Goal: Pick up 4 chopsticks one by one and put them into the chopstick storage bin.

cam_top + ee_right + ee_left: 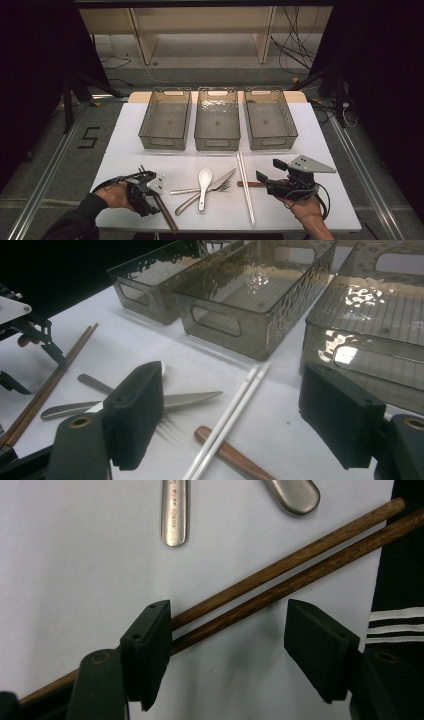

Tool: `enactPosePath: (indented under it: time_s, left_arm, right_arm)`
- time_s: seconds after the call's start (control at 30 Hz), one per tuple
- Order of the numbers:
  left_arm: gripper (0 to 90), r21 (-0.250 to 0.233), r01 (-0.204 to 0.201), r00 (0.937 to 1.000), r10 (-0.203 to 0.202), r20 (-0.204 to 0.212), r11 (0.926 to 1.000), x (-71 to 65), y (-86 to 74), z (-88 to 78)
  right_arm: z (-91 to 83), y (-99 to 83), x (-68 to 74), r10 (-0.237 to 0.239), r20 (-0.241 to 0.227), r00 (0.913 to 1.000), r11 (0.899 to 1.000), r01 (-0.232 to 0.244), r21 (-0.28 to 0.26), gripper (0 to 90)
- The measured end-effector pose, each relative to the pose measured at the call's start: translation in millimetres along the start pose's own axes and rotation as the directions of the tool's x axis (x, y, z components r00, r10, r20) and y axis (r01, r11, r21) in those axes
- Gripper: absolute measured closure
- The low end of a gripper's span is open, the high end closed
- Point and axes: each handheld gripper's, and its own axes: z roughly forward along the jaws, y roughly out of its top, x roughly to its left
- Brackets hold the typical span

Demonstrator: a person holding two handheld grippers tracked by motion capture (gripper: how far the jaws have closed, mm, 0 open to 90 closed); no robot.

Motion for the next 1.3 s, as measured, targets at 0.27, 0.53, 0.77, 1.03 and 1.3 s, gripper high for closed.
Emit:
enactPosePath:
  time_s: [0.27, 0.53, 0.77, 1.03, 1.3]
  left_arm:
    - [38.6, 0.055, -0.009, 0.9999, 0.008, 0.01, 0.9984, 0.3, -3.5, -1.1]
    - [40.0, 0.082, -0.015, 0.9998, 0.014, 0.016, 0.9965, 0.6, -5.6, -0.8]
    - [47.1, 0.113, -0.005, 1.0, 0.004, 0.009, 0.9936, 1.4, -6.8, -2.8]
    - [54.4, 0.15, -0.017, 0.9998, 0.016, 0.009, 0.9886, -1.1, -6.5, -3.9]
    - [62.9, 0.168, -0.032, 0.9994, 0.029, 0.021, 0.9852, -2.4, -9.8, -5.8]
  right_arm:
    - [-0.2, 0.2, -0.5, 0.002, 0.001, 1.0, 1.0, -0.002, 0.003, 26.9]
    - [0.3, 0.2, -0.2, 0.0, 0.001, 1.0, 1.0, 0.0, 0.005, 27.0]
    - [-0.3, 0.1, -0.6, 0.002, 0.004, 1.0, 1.0, -0.002, 0.008, 27.1]
    - [0.2, 0.1, -0.6, 0.003, 0.005, 1.0, 1.0, -0.003, 0.014, 27.2]
    - [0.1, -0.1, -1.9, 0.006, 0.007, 1.0, 1.0, -0.006, 0.017, 27.2]
